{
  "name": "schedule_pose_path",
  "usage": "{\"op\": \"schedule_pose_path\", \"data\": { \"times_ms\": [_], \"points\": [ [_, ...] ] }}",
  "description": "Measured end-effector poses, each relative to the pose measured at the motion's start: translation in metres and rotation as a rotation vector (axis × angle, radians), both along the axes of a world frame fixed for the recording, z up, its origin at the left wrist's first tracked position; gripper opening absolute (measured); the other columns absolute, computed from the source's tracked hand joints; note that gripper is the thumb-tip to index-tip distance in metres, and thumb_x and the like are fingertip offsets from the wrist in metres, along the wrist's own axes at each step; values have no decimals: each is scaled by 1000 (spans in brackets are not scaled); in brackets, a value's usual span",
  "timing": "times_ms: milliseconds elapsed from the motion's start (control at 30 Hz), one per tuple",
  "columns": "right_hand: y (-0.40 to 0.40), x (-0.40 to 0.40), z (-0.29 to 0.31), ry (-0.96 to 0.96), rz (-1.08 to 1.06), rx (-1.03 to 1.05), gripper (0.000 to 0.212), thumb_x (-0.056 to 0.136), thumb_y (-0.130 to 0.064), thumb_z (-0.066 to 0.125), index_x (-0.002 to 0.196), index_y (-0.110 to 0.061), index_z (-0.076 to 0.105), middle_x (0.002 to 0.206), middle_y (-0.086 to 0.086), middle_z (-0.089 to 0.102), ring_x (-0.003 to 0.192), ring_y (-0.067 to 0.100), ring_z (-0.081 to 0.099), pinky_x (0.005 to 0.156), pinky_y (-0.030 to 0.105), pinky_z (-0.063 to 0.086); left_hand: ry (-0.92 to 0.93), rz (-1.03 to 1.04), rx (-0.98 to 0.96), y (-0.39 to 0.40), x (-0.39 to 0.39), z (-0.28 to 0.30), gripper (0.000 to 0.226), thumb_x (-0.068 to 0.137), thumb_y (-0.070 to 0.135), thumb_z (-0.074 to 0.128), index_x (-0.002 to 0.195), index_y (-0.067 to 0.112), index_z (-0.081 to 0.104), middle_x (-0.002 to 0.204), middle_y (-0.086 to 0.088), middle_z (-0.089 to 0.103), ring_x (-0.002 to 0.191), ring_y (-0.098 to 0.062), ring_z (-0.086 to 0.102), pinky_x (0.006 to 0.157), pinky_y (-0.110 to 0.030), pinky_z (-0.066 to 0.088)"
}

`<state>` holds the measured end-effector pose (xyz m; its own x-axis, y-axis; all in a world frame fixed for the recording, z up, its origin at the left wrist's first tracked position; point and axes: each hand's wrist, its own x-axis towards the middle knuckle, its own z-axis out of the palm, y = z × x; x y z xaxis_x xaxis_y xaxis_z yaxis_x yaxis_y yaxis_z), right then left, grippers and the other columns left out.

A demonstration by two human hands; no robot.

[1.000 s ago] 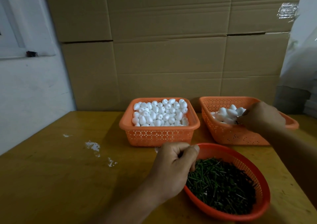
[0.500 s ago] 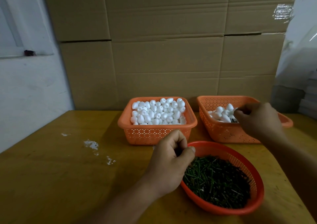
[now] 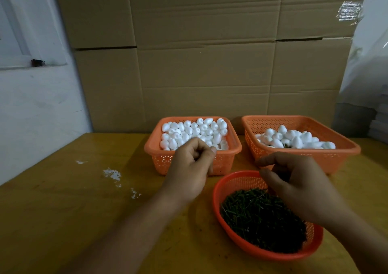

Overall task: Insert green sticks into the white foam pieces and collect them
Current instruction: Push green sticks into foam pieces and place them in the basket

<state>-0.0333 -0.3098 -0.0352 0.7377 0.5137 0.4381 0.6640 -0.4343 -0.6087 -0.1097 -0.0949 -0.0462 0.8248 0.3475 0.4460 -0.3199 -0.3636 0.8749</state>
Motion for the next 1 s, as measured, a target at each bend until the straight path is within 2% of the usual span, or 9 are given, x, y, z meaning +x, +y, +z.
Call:
{"op": "schedule_pose_path", "data": {
  "times_ms": [167,267,333,467,567,633,733,867,1000],
  "points": [
    [2,-2,-4,-51,36,-9,22,90,-20,67,110,-27,73,67,-6,71,51,5,63,48,22,49,112,168,135,44,38,20,18,94,4,52,84,18,56,55,5,63,47,-6,52,54,-29,42],
    [3,-1,-7,-59,41,-6,21,91,-19,68,110,-26,73,65,-8,70,50,7,62,47,19,46,267,241,257,73,62,32,22,92,4,49,83,21,60,68,4,69,55,-9,60,53,-24,47],
    [2,0,-8,-72,27,-2,21,90,-21,68,109,-27,73,66,-7,71,52,7,63,49,19,46,387,268,340,90,78,39,24,90,4,49,82,22,63,77,1,72,62,-13,64,59,-29,55],
    [1,0,-9,-84,28,17,20,90,-21,68,108,-28,73,66,-11,70,49,7,62,45,18,44,600,222,459,109,100,45,18,91,8,58,83,20,67,76,-4,70,58,-14,64,60,-28,57],
    [1,-1,-10,-108,38,14,18,89,-19,69,105,-28,73,60,-17,65,46,5,59,44,14,40,782,139,576,111,108,44,4,93,24,68,93,21,68,92,-10,73,80,-22,71,81,-42,62],
    [2,-1,-11,-125,42,10,19,89,-17,71,103,-29,73,56,-20,62,45,4,57,45,11,38,861,120,695,109,111,42,17,90,34,71,101,20,71,98,-10,73,91,-24,72,84,-42,61],
    [3,-2,-11,-135,48,0,18,89,-17,71,102,-29,73,55,-21,60,44,4,56,44,9,36,929,89,843,103,113,41,28,88,39,73,111,22,72,105,-3,71,91,-18,68,73,-28,57],
    [2,-2,-11,-132,58,-9,16,89,-20,70,102,-30,73,55,-19,61,44,5,57,44,12,37,1003,103,1017,93,113,40,32,91,39,66,122,29,69,124,7,62,108,-16,61,96,-35,54],
    [2,-3,-11,-138,51,-29,17,88,-24,69,103,-31,73,57,-21,62,45,5,58,45,14,39,1036,57,1020,89,117,38,29,96,30,62,124,24,68,130,2,61,114,-19,60,99,-38,53]
  ]
}}
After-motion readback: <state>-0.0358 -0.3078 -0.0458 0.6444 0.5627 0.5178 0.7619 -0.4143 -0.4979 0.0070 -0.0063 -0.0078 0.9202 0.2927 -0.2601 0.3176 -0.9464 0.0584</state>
